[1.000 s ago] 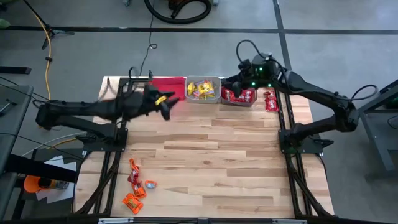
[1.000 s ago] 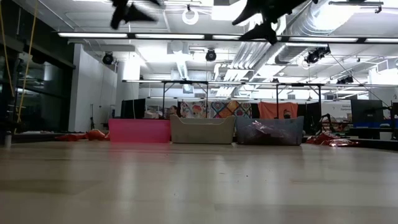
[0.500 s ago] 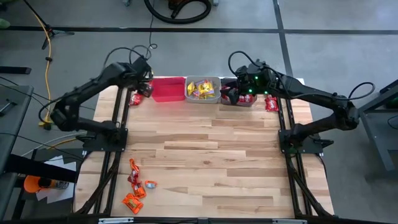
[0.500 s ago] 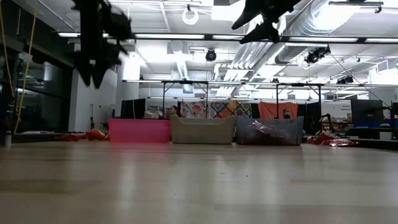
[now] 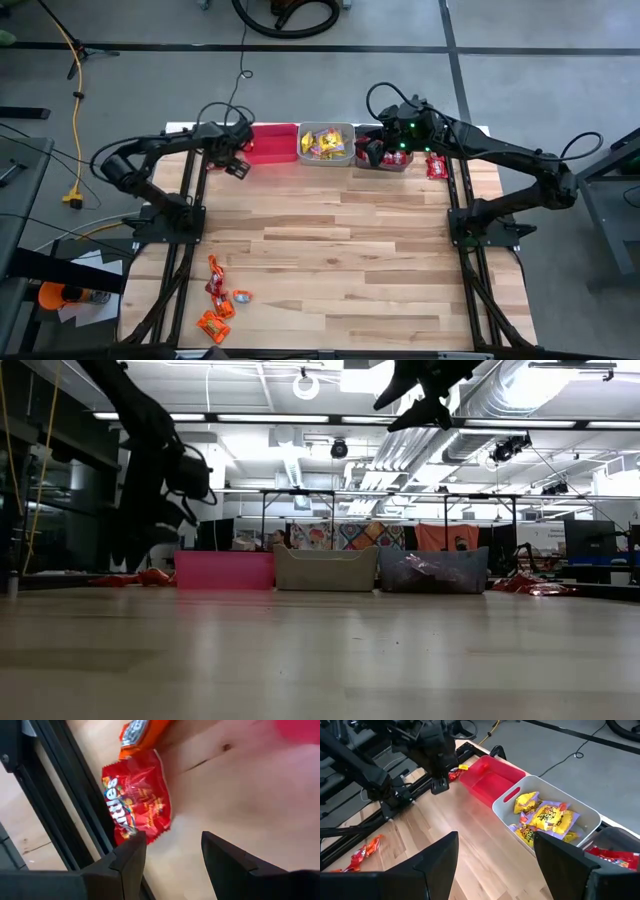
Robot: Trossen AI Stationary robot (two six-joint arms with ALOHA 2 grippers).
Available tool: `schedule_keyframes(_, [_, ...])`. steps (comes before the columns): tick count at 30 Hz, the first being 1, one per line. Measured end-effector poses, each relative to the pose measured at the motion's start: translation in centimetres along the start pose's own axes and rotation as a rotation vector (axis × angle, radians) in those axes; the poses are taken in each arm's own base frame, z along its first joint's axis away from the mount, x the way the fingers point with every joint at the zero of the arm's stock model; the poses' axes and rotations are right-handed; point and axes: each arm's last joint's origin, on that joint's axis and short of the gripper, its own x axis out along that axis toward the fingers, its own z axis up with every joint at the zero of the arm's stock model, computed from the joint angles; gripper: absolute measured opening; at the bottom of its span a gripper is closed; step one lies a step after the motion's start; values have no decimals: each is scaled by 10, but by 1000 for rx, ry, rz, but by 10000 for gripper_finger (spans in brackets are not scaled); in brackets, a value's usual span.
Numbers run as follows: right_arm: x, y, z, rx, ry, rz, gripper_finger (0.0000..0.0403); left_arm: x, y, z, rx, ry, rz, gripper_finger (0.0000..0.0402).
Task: Sort candy
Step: Put the red candy into the black bin
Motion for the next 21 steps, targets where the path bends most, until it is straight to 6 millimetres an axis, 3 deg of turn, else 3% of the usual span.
schedule_keyframes(16, [0, -2, -4, 41, 32, -31, 254, 30, -13, 8, -8, -11, 126, 172])
schedule_keyframes(19, [0, -2, -5, 62, 44, -36, 254, 32, -15, 8, 22, -1, 127, 142])
schedule_keyframes(21, [0, -2, -5, 62, 49, -36, 254, 32, -15, 7, 33, 3, 116, 102])
